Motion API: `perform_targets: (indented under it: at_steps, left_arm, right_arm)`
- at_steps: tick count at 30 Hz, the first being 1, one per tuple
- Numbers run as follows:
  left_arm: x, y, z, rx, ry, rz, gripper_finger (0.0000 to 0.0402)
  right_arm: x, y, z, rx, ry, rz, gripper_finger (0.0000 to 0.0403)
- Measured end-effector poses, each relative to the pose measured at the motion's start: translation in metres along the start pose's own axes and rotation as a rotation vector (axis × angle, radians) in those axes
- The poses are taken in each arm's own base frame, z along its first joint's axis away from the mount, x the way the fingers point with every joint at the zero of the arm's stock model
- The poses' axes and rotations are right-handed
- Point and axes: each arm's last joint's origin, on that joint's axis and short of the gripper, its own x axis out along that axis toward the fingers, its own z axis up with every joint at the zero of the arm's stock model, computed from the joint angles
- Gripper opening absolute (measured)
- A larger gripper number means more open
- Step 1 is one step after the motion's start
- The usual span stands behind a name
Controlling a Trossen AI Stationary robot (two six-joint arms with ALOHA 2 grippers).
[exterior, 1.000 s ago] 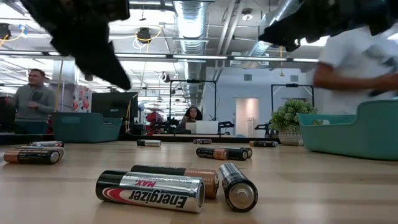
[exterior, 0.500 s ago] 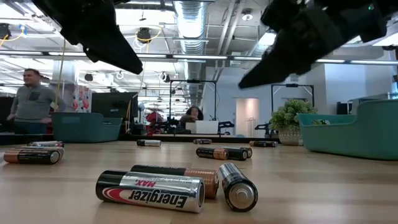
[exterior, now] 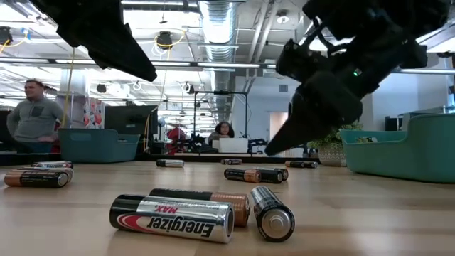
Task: Sort batteries
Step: Put the black-silver battery into the blue bin
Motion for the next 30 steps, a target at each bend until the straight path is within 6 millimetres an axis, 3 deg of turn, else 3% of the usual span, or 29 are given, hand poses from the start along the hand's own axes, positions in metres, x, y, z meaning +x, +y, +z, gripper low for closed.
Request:
perform_targets:
  at_steps: [13, 24, 30]
  left_arm:
    - [0.0, 0.0, 0.0, -0.002, -0.002, -0.002, 0.0089]
    - [0.0, 0.0, 0.0, -0.002, -0.005, 0.001, 0.0089]
    - [0.0, 0.0, 0.0, -0.002, -0.005, 0.002, 0.0089]
  right_arm:
    - [0.014, 0.001, -0.016, 0.029, 0.076, -0.028, 0.019]
    - [0.012, 0.003, -0.02, -0.007, 0.105, -0.025, 0.0086]
    - [0.012, 0.003, -0.02, -0.01, 0.106, -0.024, 0.0062]
